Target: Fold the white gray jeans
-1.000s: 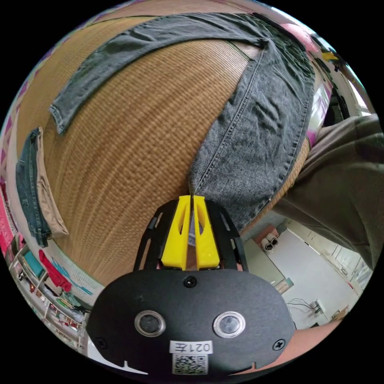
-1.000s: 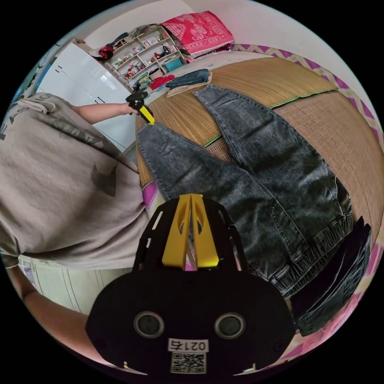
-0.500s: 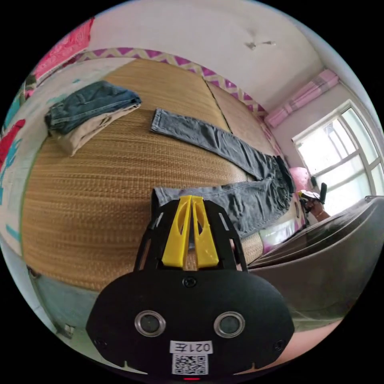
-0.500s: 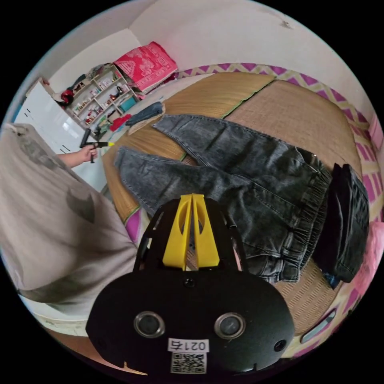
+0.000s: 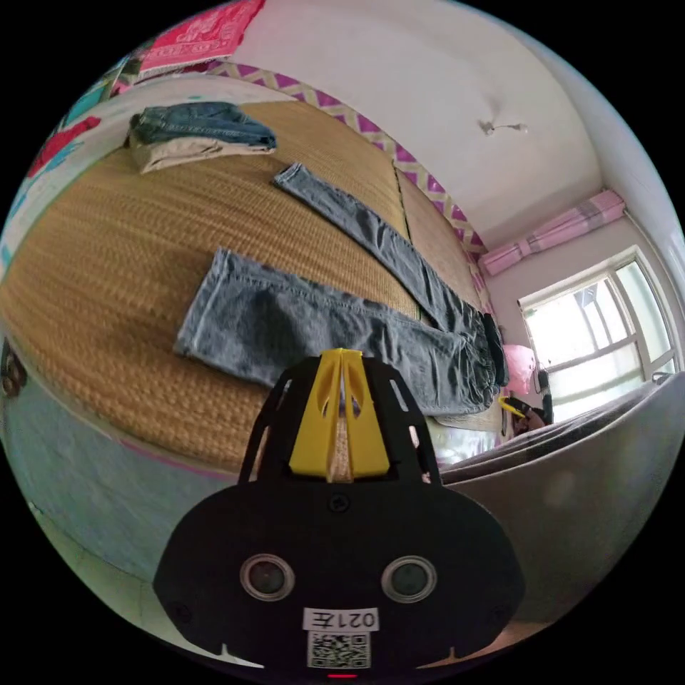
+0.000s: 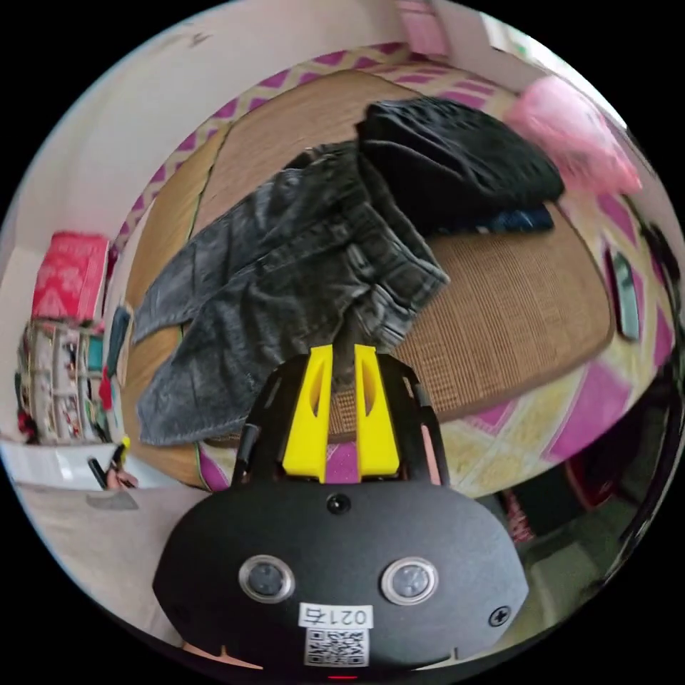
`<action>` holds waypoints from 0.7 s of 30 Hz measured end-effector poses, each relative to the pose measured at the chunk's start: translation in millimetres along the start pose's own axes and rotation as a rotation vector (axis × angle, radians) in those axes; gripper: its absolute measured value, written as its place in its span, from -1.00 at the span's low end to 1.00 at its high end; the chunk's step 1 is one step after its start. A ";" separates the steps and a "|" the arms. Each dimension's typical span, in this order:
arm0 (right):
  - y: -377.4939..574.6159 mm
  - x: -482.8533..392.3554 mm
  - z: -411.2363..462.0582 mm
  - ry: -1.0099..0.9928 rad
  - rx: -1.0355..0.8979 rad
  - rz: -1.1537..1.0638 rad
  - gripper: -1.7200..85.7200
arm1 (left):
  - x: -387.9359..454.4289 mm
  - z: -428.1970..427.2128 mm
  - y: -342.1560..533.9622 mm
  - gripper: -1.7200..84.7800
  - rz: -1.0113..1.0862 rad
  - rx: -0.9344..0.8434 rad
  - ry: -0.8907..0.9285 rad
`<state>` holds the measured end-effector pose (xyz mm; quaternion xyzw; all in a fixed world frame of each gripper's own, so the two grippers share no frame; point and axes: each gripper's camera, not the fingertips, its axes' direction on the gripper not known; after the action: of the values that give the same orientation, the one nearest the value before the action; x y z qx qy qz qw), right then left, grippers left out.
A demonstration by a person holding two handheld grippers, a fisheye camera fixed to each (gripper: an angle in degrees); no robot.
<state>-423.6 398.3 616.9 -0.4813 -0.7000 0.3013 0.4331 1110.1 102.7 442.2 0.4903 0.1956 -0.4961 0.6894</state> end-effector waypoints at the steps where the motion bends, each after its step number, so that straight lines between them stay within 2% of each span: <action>1: 4.5 10.1 2.5 -0.024 -0.001 0.043 -0.80 | -7.9 3.4 17.9 -0.97 -0.042 -0.008 -0.007; 3: 21.8 43.6 12.2 -0.103 0.014 0.172 -0.78 | -22.4 8.5 42.3 -0.98 -0.128 -0.028 -0.016; 10: 36.1 91.0 50.6 -0.308 0.056 0.312 -0.71 | -76.4 23.5 105.7 -0.98 -0.279 -0.075 0.004; 15: 28.6 114.4 79.0 -0.358 0.091 0.399 -0.69 | -121.6 10.7 139.6 -0.96 -0.458 0.058 0.020; 21: 28.7 131.7 94.3 -0.375 0.105 0.407 -0.69 | -163.0 2.1 179.0 -0.79 -0.563 0.142 0.104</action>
<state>-517.5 531.1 592.6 -0.5245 -0.6404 0.5018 0.2510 1196.1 185.9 652.7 0.4885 0.3238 -0.6545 0.4777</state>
